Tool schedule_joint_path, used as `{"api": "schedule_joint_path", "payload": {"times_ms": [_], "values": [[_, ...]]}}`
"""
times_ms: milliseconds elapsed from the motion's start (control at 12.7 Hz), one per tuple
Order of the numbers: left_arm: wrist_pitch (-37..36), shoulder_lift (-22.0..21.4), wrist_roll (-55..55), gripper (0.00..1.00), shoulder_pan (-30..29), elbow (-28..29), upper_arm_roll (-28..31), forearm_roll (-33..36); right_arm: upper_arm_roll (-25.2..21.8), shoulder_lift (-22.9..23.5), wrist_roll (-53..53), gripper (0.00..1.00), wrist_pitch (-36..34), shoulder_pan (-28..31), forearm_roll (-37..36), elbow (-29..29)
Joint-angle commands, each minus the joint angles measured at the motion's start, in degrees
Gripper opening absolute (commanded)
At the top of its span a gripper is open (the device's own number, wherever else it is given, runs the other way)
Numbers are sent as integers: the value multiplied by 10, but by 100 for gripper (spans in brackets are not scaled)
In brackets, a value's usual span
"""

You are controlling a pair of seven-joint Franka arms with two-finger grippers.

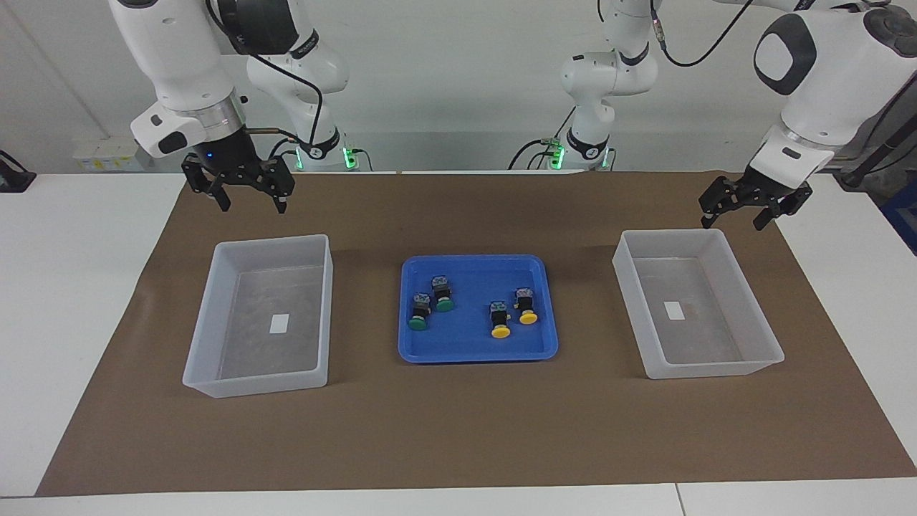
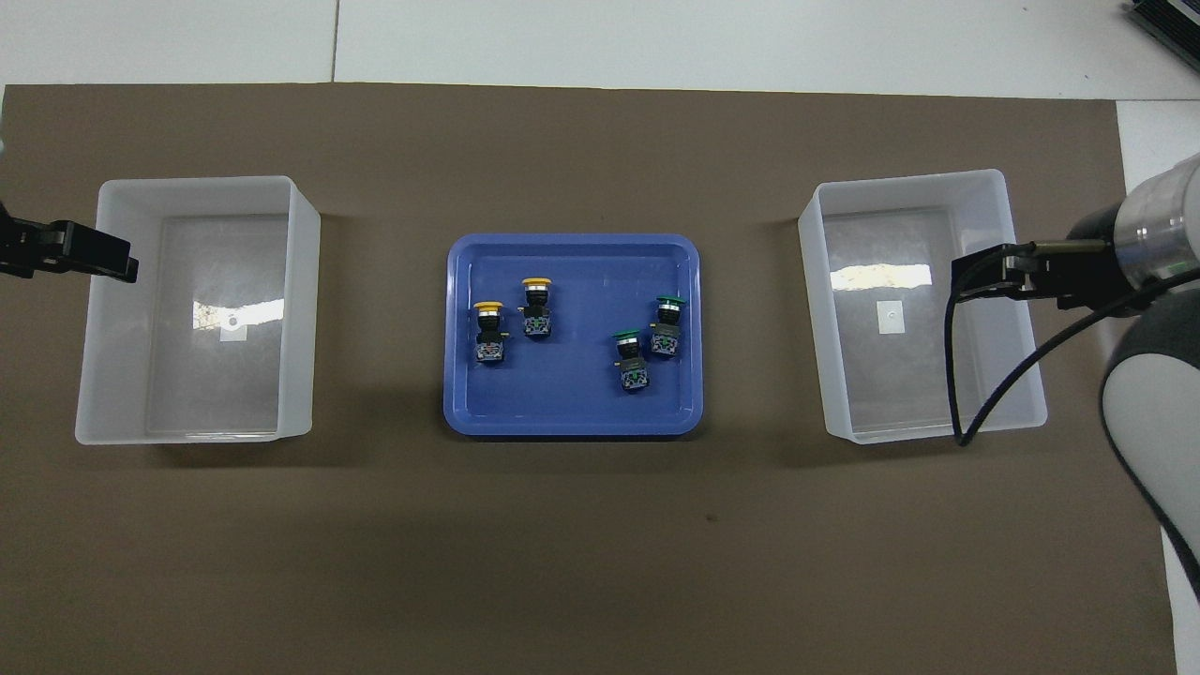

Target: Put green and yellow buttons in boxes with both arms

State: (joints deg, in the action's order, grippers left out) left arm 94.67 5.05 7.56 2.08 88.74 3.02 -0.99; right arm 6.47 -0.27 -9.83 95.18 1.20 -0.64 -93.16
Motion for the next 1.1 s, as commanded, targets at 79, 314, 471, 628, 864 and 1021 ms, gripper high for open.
{"api": "schedule_joint_path", "payload": {"times_ms": [79,314,471,628,864,1021], "values": [[7,-17,1,100,5,20,3,7,4,-5,4,100,0,7,13,-6],[7,-17,1,100,5,20,3,8,4,-5,5,100,-1,10,13,-7],[7,-17,1,100,5,20,3,7,1,-5,4,100,6,11,13,-6],[7,-17,1,100,5,20,3,7,1,-5,0,100,10,8,13,-8],[7,-17,1,100,5,20,3,8,3,-6,-3,100,48,1,13,-25],[7,-17,1,100,5,20,3,8,6,-6,-13,100,93,-13,14,-55]]}}
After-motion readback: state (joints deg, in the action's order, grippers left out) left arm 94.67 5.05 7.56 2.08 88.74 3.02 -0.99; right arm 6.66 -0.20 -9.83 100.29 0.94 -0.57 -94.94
